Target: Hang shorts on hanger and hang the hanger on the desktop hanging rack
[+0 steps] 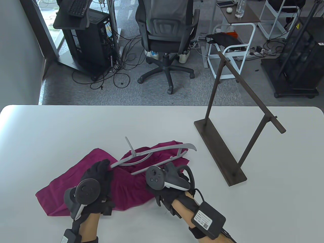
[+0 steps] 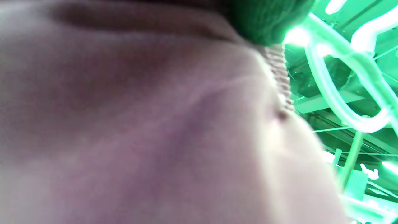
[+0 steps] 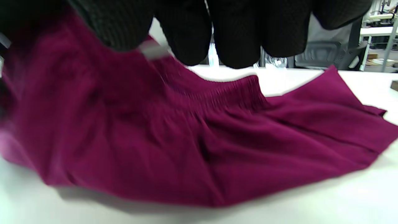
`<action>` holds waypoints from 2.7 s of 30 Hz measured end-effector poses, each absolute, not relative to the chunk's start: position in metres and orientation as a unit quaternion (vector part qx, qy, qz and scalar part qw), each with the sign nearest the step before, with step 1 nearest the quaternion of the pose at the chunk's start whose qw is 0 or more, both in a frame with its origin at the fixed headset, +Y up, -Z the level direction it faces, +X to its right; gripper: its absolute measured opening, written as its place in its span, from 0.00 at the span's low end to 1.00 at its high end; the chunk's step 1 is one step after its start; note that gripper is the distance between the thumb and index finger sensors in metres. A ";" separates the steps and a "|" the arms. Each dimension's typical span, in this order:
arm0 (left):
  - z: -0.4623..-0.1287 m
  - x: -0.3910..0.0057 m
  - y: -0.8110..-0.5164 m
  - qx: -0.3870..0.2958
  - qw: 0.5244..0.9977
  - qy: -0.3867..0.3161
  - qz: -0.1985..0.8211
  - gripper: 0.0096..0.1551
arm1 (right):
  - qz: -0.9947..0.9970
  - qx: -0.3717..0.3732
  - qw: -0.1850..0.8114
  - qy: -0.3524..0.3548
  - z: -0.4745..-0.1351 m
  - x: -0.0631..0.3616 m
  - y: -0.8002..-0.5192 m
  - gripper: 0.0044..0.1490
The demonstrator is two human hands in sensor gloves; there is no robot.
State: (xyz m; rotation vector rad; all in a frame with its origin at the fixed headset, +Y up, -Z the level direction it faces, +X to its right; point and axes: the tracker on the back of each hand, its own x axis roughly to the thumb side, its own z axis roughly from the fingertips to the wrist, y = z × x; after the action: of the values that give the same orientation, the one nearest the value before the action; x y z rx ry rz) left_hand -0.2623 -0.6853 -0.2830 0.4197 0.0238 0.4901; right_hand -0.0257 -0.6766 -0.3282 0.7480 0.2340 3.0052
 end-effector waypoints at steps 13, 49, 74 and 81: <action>-0.281 -0.267 -0.689 0.209 0.935 0.065 0.280 0.32 | 0.990 0.126 -0.032 0.052 -0.406 -0.041 -0.732 0.53; -0.273 -0.261 -0.698 0.149 0.967 -0.038 0.206 0.31 | 0.999 0.019 0.005 -0.046 -0.327 0.158 -0.710 0.23; -0.271 -0.257 -0.702 0.162 0.965 -0.054 0.197 0.31 | 0.974 0.179 0.111 -0.088 -0.298 0.131 -0.702 0.49; -0.269 -0.255 -0.702 0.167 0.960 -0.075 0.213 0.31 | 0.953 0.137 0.262 -0.059 -0.302 0.155 -0.707 0.58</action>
State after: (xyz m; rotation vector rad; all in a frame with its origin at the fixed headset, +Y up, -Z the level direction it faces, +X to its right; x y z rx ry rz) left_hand -0.2551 -0.7016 -0.2689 0.3379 -0.1519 0.4321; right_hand 0.1547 -0.7071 -0.3020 0.3701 -0.1590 2.5793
